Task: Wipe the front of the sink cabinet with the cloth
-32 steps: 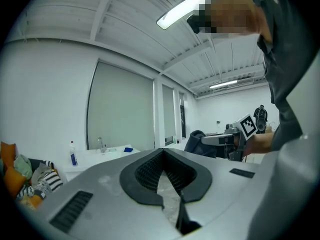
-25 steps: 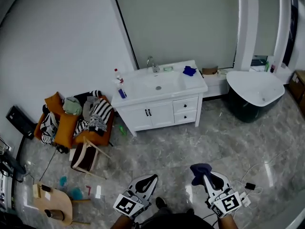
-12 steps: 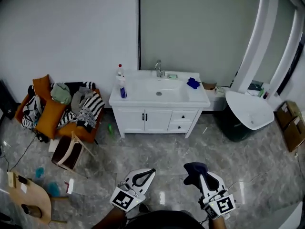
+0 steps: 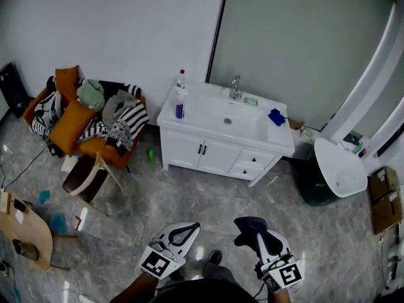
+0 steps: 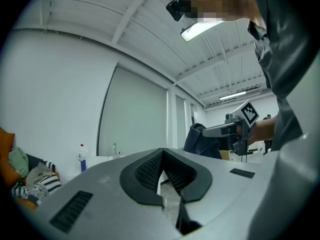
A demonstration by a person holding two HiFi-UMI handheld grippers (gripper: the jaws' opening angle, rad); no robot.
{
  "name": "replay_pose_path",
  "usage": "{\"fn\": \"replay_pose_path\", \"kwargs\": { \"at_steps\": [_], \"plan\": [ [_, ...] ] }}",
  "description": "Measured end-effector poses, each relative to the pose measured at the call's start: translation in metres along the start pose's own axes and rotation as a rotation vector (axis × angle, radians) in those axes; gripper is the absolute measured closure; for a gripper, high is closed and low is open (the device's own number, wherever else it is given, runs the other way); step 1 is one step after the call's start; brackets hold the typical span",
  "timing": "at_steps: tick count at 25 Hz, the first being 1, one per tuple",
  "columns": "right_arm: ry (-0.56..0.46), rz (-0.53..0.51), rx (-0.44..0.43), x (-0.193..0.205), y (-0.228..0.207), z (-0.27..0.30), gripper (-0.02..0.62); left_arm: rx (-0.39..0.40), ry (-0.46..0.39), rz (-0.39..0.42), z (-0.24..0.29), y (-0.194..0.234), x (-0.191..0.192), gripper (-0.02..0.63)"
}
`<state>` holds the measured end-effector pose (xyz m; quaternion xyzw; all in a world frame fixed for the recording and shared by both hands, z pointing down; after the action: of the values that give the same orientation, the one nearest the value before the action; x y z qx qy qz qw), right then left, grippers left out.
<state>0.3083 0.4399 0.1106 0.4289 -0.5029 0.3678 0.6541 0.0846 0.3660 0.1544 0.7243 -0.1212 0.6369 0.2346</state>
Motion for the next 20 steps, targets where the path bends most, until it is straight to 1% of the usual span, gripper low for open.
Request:
{"fn": "replay_pose_path", "kwargs": {
  "at_steps": [2,4,8,12,14,17,20],
  "plan": [
    [-0.020,0.025,-0.041,0.004,-0.010,0.016,0.560,-0.030,0.023,0.007,0.010,0.006,0.002,0.602],
    [-0.041,0.028,-0.073,0.010,-0.029,0.027,0.560,-0.054,0.043,0.007,0.026,0.008,0.000,0.602],
    [-0.078,0.051,-0.107,0.015,-0.081,0.047,0.560,-0.074,0.089,0.020,0.075,0.007,-0.003,0.603],
    [-0.052,0.063,-0.120,0.035,-0.137,0.056,0.559,-0.090,0.093,0.020,0.124,-0.002,-0.011,0.601],
    [-0.061,0.077,-0.130,0.042,-0.160,0.062,0.560,-0.110,0.096,0.015,0.143,-0.004,-0.013,0.602],
    [-0.087,0.097,-0.148,0.050,-0.182,0.070,0.560,-0.136,0.120,0.028,0.162,-0.006,-0.013,0.603],
    [-0.090,0.120,-0.158,0.063,-0.195,0.080,0.559,-0.151,0.145,0.036,0.171,-0.006,-0.010,0.601]
  ]
}}
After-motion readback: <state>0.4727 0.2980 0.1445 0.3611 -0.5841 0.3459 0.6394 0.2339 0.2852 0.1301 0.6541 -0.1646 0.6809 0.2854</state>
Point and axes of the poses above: the fingertips, and each gripper's own axes: z forward along the fingers, y to its left, x out of its underside, the point moved 6 cm from there along -z, backward along the fingers, and after that the axes turned 9 degrees about -z, right-handed, at the moved point
